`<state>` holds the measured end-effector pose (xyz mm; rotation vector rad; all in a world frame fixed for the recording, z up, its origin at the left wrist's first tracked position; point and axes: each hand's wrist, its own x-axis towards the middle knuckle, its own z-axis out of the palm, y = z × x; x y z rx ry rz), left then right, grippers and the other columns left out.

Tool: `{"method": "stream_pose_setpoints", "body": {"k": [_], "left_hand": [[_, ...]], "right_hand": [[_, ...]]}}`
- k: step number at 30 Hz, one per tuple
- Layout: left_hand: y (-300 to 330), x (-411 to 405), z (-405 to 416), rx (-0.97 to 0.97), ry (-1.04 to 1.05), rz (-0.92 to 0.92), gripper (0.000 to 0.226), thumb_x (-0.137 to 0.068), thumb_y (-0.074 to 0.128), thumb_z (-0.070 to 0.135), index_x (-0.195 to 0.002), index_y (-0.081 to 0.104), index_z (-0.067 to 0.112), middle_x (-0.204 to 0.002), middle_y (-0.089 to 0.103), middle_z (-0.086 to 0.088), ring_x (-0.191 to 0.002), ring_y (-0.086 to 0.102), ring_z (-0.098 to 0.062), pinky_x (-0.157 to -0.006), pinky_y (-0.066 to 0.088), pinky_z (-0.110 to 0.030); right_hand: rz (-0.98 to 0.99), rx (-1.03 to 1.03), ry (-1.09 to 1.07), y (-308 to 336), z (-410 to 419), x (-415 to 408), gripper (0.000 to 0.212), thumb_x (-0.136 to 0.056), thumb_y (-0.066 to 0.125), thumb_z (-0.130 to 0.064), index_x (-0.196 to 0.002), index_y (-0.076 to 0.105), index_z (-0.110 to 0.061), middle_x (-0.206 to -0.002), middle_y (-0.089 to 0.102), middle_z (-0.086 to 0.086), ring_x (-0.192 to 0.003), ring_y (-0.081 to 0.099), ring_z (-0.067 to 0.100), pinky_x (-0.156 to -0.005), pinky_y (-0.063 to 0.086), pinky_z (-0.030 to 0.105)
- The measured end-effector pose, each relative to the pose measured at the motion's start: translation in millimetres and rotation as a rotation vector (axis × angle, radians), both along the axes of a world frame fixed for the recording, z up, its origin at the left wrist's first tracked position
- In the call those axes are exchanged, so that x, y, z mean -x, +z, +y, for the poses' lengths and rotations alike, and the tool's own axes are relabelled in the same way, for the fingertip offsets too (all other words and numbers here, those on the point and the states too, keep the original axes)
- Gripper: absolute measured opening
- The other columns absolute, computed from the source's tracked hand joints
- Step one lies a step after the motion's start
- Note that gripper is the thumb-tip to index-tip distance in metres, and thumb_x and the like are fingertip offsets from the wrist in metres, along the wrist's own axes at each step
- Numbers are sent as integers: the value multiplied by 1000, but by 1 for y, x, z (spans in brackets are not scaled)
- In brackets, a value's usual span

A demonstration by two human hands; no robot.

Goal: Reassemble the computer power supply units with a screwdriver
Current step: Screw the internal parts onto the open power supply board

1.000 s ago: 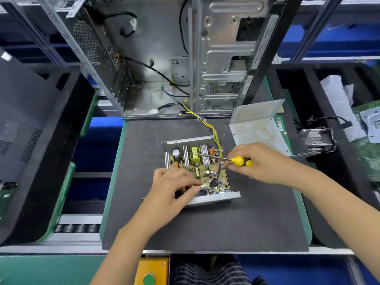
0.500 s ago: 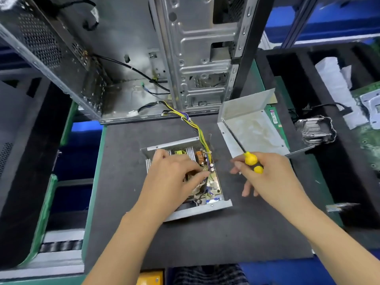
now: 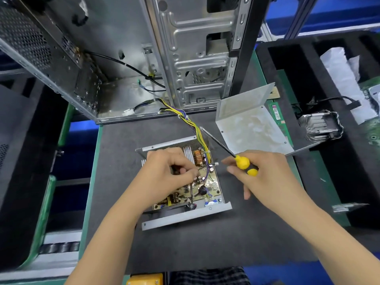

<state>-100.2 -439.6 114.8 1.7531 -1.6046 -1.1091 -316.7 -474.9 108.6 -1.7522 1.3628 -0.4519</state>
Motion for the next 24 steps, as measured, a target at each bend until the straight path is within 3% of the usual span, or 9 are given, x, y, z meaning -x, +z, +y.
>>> {"method": "stream_pose_setpoints", "body": {"k": [4,6,10,14,18,22,24], "left_hand": [[-2,-4,1,-1,-9,38,9,-81,76,12,-75,79,18,-62,46,13,-64,45,-4,-68,36,-14],[-2,-5,1,-6,-8,50,10,-81,76,12,-75,79,18,-63,46,12,-64,45,-4,-69,36,-14],[0,-4,-1,5,-35,40,11,-81,77,14,-72,77,20,-63,50,5,-65,47,-3,-72,37,-19],[1,-6,0,28,-82,40,8,-86,72,22,-83,79,21,-74,61,2,-77,57,-8,-79,41,-26],[-2,-20,7,45,-24,51,15,-91,65,23,-95,79,23,-82,66,9,-84,61,-7,-73,42,-18],[-7,-28,14,69,44,103,13,-89,68,18,-95,79,23,-81,67,3,-82,61,-16,-76,48,-33],[-10,-30,17,68,55,120,13,-88,70,17,-94,79,24,-83,69,-2,-82,62,-22,-78,48,-38]], "right_hand": [[8,10,-5,-1,-8,-4,14,-89,65,-18,-87,71,-31,-51,57,-31,-40,58,9,-48,39,8],[-21,32,6,2,-12,-6,15,-87,67,-18,-84,70,-32,-58,61,-23,-40,58,9,-49,40,9],[105,219,228,8,-16,-21,6,-79,76,-22,-84,74,-22,-80,57,-7,-62,55,13,-62,49,33],[271,319,345,8,-22,-31,12,-80,75,-26,-81,72,-15,-83,59,0,-74,55,23,-65,48,38],[331,294,398,6,-26,-30,7,-82,71,-26,-84,69,-19,-75,58,-4,-71,54,21,-64,49,38],[335,261,381,3,-23,-33,4,-79,69,-17,-83,67,-19,-62,53,-8,-63,48,19,-61,47,37],[340,240,369,3,-22,-31,3,-78,69,-17,-81,67,-18,-57,51,-6,-58,44,17,-57,42,30]]}}
